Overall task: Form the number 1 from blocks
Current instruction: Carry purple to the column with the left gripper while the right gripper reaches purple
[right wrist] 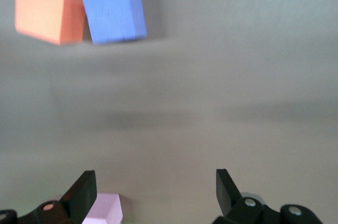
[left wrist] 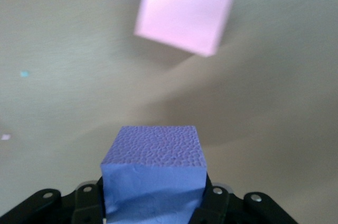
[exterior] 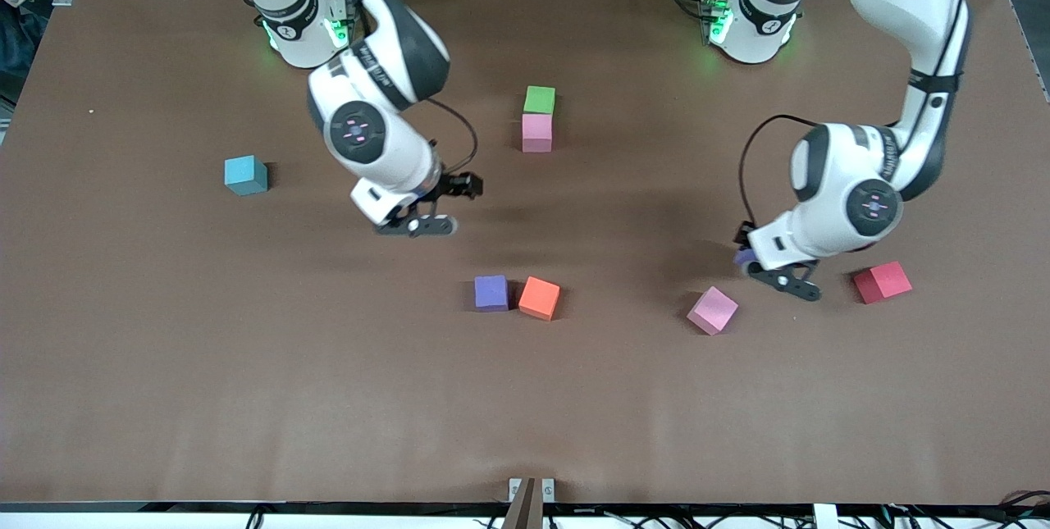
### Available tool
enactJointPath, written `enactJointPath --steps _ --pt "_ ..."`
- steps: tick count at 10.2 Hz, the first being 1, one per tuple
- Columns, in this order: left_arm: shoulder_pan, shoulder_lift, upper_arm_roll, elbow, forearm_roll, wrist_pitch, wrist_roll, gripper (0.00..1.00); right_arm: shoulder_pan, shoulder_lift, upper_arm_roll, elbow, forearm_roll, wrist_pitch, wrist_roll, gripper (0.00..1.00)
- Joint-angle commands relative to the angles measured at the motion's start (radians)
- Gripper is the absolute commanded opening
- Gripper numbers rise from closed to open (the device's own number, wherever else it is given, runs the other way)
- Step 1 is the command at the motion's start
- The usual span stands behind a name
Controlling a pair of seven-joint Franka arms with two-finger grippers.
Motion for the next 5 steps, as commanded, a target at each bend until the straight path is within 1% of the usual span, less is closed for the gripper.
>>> enactJointPath --steps 1,2,3,4,5 --pt "-0.070 -0.022 -0.049 -0.004 -0.014 -0.014 -0.218 0.00 -0.121 0.070 0.020 0.099 0.004 0.010 -0.003 1.00" --pt "-0.121 -0.020 -0.057 0.004 -0.014 -0.014 -0.295 0.00 -0.148 0.100 0.020 0.122 0.045 0.024 -0.008 1.00" --pt "-0.170 -0.014 -0.065 0.021 -0.014 -0.014 -0.369 0.00 -0.161 0.136 0.019 0.155 0.112 0.030 -0.032 1.00" --pt "-0.211 -0.005 -0.079 0.041 -0.014 -0.014 -0.447 0.00 -0.189 0.165 0.017 0.192 0.154 0.029 -0.077 1.00" --pt "-0.250 0.015 -0.098 0.060 -0.014 -0.014 -0.490 0.00 -0.204 0.193 0.014 0.224 0.155 0.029 -0.123 1.00"
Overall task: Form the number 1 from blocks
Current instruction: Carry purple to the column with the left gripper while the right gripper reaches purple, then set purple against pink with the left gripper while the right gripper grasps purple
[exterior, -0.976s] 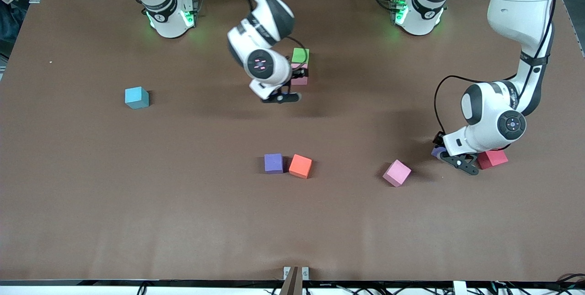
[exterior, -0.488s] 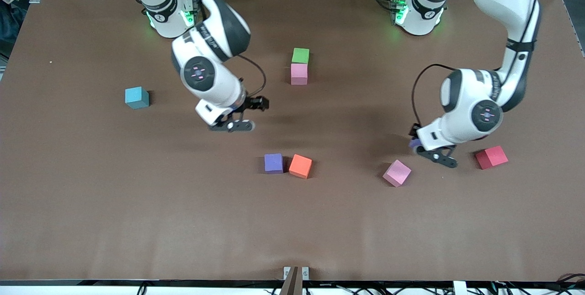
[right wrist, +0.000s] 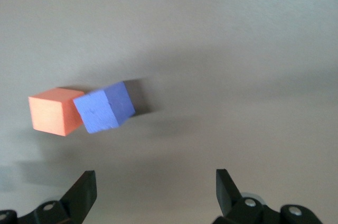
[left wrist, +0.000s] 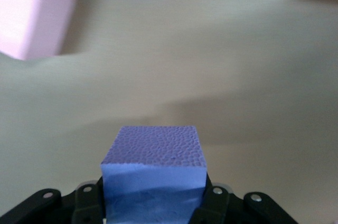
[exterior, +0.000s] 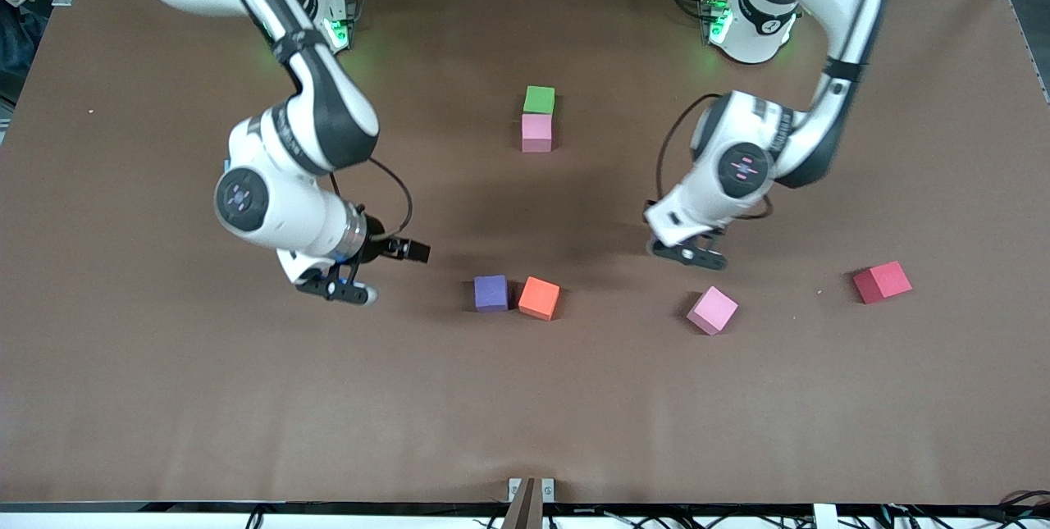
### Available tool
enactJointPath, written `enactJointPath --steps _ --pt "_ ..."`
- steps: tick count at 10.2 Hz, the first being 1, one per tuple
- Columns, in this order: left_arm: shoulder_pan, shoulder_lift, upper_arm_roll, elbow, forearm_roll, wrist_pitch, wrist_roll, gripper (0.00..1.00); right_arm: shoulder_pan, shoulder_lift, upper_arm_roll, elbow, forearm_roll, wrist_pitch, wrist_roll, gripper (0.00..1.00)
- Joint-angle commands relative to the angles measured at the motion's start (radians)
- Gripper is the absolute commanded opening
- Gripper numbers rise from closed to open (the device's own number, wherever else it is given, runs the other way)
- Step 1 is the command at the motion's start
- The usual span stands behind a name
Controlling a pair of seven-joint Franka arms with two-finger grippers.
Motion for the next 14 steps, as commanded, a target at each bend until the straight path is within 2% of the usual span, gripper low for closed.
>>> enactJointPath --steps 1,3,6,9,12,14 --pt "-0.078 0.034 -0.030 0.051 -0.015 -0.012 -0.110 0.00 -0.027 0.081 0.011 0.108 0.016 -0.014 -0.062 1.00" --pt "-0.137 0.074 -0.075 0.091 -0.014 -0.009 -0.241 0.00 -0.024 0.100 0.010 0.113 0.017 -0.008 -0.092 1.00" --pt "-0.210 0.118 -0.093 0.107 -0.015 -0.003 -0.386 0.00 -0.015 0.128 0.010 0.111 0.028 0.050 -0.106 1.00" --pt "-0.218 0.137 -0.154 0.105 -0.015 0.040 -0.544 0.00 0.023 0.155 0.013 0.111 0.031 0.091 -0.110 1.00" --pt "-0.238 0.166 -0.161 0.105 -0.015 0.116 -0.609 0.00 0.069 0.187 0.015 0.108 0.031 0.186 -0.100 1.00" --pt "-0.260 0.183 -0.164 0.101 -0.014 0.131 -0.622 0.00 0.078 0.207 0.015 0.111 0.028 0.190 -0.106 1.00"
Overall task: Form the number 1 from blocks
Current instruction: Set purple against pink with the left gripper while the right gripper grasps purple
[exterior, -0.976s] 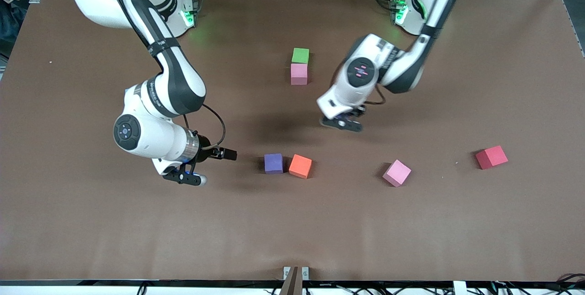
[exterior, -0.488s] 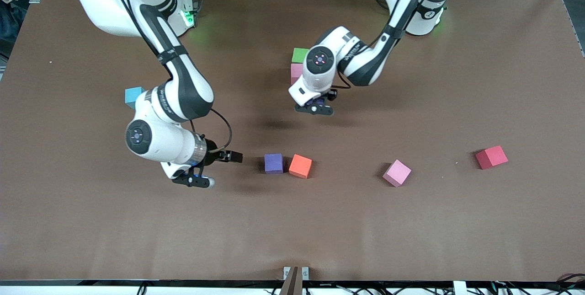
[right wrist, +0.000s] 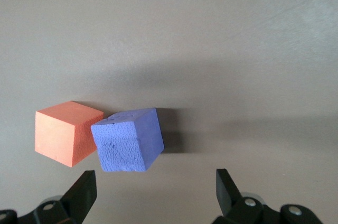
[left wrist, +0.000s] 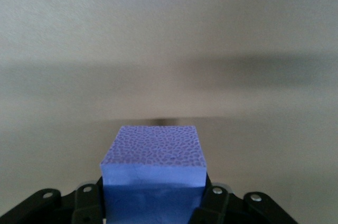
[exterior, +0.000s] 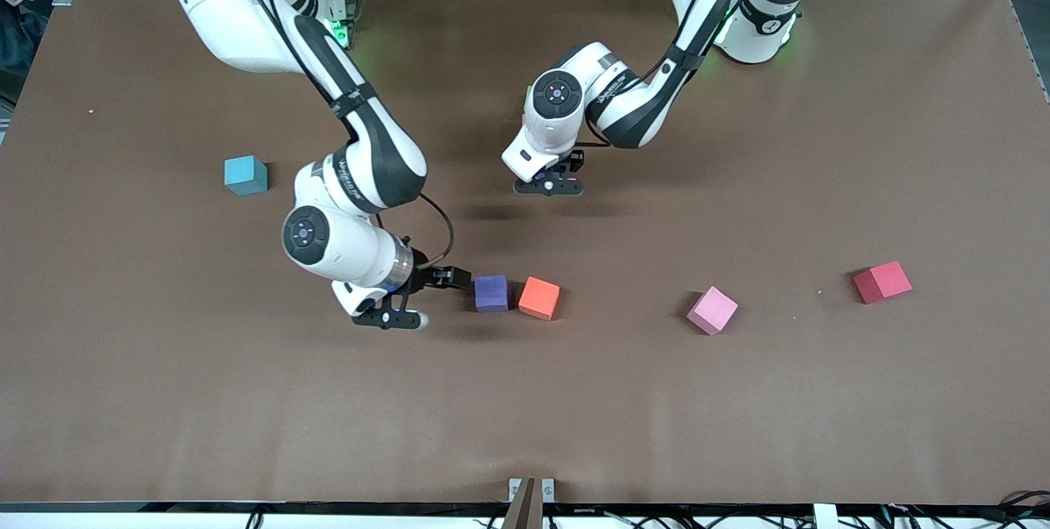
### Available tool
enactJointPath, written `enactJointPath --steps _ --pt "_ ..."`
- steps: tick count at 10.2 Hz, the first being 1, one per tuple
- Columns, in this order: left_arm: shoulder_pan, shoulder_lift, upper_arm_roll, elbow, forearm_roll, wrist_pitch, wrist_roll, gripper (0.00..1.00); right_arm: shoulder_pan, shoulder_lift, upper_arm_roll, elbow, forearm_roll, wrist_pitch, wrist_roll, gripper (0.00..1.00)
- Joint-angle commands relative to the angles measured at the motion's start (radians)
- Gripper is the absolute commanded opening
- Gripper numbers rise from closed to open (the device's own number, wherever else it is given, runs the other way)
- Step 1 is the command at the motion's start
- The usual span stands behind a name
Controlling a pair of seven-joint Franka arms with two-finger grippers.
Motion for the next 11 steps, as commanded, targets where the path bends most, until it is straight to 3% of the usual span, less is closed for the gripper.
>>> enactJointPath --steps 1,4,11 --pt "-0.027 0.025 -0.004 0.013 -0.013 0.021 -0.029 0.00 0.008 0.031 0.000 0.029 0.009 0.006 -0.008 1.00" --pt "-0.028 0.025 -0.040 -0.010 -0.001 0.021 -0.061 0.00 0.020 0.042 0.000 0.029 0.003 0.038 -0.013 1.00" --pt "-0.030 0.028 -0.041 -0.030 0.004 0.021 -0.060 0.00 0.082 0.112 -0.001 0.090 0.000 0.095 -0.013 1.00"
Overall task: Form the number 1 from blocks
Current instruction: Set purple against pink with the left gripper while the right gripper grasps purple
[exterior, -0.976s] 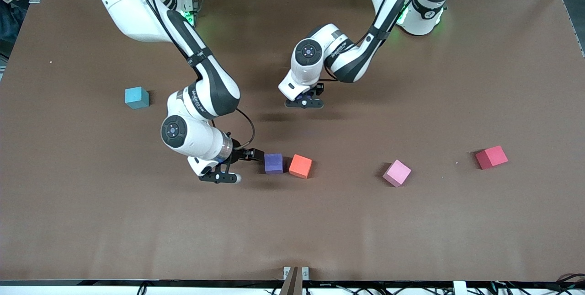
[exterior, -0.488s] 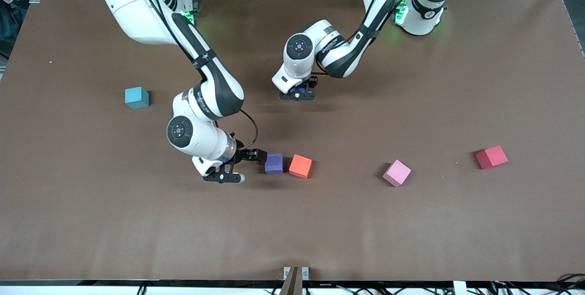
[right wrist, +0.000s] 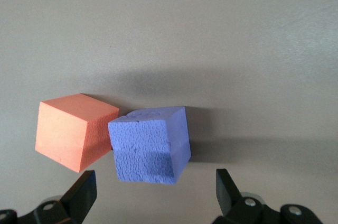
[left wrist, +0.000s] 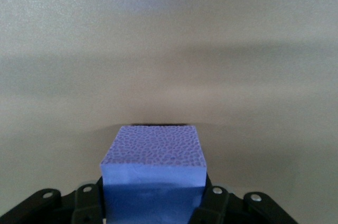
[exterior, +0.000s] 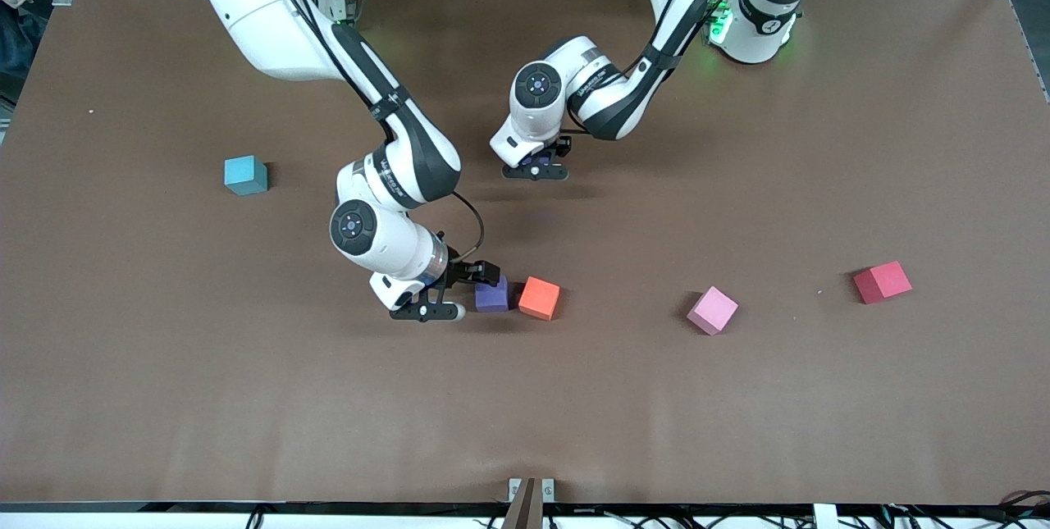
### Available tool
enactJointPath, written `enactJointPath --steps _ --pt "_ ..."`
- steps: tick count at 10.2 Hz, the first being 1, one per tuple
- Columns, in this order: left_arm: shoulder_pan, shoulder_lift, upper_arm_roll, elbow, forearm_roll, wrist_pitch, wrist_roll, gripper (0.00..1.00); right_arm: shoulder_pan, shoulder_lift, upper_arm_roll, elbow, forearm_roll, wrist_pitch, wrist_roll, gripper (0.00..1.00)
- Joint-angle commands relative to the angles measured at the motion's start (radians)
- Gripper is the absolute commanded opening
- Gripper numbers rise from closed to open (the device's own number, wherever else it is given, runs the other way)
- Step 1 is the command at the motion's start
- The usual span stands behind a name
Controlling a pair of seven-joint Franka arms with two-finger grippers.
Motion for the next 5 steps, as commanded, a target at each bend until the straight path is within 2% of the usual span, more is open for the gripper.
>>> enactJointPath --steps 1,2,3,5 --pt "-0.001 -0.003 -0.004 -0.009 0.001 0.008 -0.016 0.00 0.019 0.053 -0.003 0.076 0.001 0.001 -0.006 1.00" --pt "-0.001 -0.002 -0.002 -0.011 0.001 0.006 -0.018 0.02 0.025 0.062 -0.005 0.086 0.000 0.005 -0.006 1.00" --pt "-0.001 0.000 -0.002 -0.011 0.004 0.006 -0.018 0.99 0.036 0.075 -0.005 0.087 0.000 0.020 -0.006 1.00" --pt "0.004 -0.008 -0.004 -0.009 0.001 0.005 -0.020 1.00 0.042 0.087 -0.005 0.086 -0.037 0.044 -0.006 1.00"
